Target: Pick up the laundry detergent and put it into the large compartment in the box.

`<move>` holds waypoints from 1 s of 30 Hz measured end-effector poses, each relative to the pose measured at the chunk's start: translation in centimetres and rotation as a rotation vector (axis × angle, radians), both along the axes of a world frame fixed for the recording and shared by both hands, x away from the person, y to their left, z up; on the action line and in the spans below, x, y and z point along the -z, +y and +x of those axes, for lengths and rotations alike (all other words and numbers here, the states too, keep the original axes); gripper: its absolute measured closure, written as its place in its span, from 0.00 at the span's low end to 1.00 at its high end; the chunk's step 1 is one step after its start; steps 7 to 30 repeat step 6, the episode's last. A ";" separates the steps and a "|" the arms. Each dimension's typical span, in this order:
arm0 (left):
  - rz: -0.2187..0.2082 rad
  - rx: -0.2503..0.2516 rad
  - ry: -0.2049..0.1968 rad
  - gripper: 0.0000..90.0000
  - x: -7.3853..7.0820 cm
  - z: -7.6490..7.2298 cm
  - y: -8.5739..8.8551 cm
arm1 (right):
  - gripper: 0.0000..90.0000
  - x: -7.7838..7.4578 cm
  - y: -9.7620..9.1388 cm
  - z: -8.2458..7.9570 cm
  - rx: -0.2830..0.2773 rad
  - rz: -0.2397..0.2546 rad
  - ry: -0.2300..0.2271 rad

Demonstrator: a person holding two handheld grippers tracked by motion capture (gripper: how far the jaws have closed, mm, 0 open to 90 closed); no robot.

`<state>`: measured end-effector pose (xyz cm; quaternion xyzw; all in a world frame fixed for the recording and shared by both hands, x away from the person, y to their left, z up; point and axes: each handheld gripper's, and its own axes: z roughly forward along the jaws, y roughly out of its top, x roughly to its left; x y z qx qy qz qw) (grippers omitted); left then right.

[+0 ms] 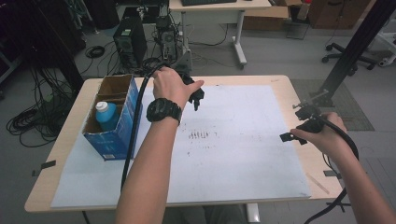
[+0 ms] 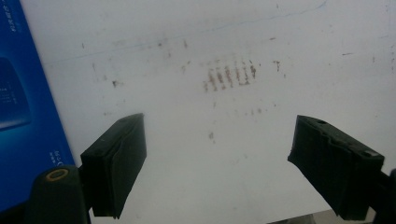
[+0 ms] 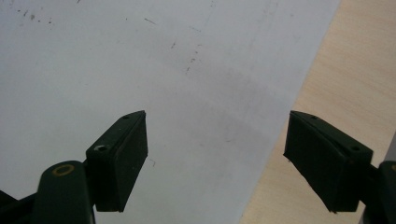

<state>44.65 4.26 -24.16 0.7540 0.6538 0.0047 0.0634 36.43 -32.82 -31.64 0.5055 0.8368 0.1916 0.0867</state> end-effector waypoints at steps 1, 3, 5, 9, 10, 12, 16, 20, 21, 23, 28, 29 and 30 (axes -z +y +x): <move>0.002 0.002 0.003 0.21 0.0 0.0 0.0 | 0.24 0.0 0.0 0.0 0.000 0.001 0.001; 0.002 -0.001 -0.001 0.21 0.0 0.0 -0.1 | 0.24 0.0 0.0 0.0 0.000 0.001 0.003; 0.005 -0.001 0.001 0.21 0.1 0.0 -0.1 | 0.24 0.0 0.0 0.0 0.000 -0.001 0.004; 0.005 -0.001 0.001 0.21 0.1 0.0 -0.1 | 0.24 0.0 0.0 -0.1 -0.003 -0.003 0.003; 0.005 -0.001 0.001 0.21 0.1 0.0 -0.1 | 0.24 0.0 0.0 -0.1 -0.003 -0.003 0.003; 0.005 -0.001 0.001 0.21 0.1 0.0 -0.1 | 0.24 0.0 0.0 -0.1 -0.003 -0.003 0.003; 0.005 -0.001 0.001 0.21 0.1 0.0 -0.1 | 0.24 0.0 0.0 -0.1 -0.003 -0.003 0.003; 0.005 -0.001 0.001 0.21 0.1 0.0 -0.1 | 0.24 0.0 0.0 -0.1 -0.003 -0.003 0.003; 0.005 -0.001 0.001 0.21 0.1 0.0 -0.1 | 0.24 0.0 0.0 -0.1 -0.003 -0.003 0.003; 0.005 -0.001 0.001 0.21 0.1 0.0 -0.1 | 0.24 0.0 0.0 -0.1 -0.003 -0.003 0.003; 0.005 -0.001 0.001 0.21 0.1 0.0 -0.1 | 0.24 0.0 0.0 -0.1 -0.003 -0.003 0.003; 0.005 -0.001 0.001 0.21 0.1 0.0 -0.1 | 0.24 0.0 0.0 -0.1 -0.003 -0.003 0.003; 0.005 -0.001 0.001 0.21 0.1 0.0 -0.1 | 0.24 0.0 0.0 -0.1 -0.003 -0.003 0.003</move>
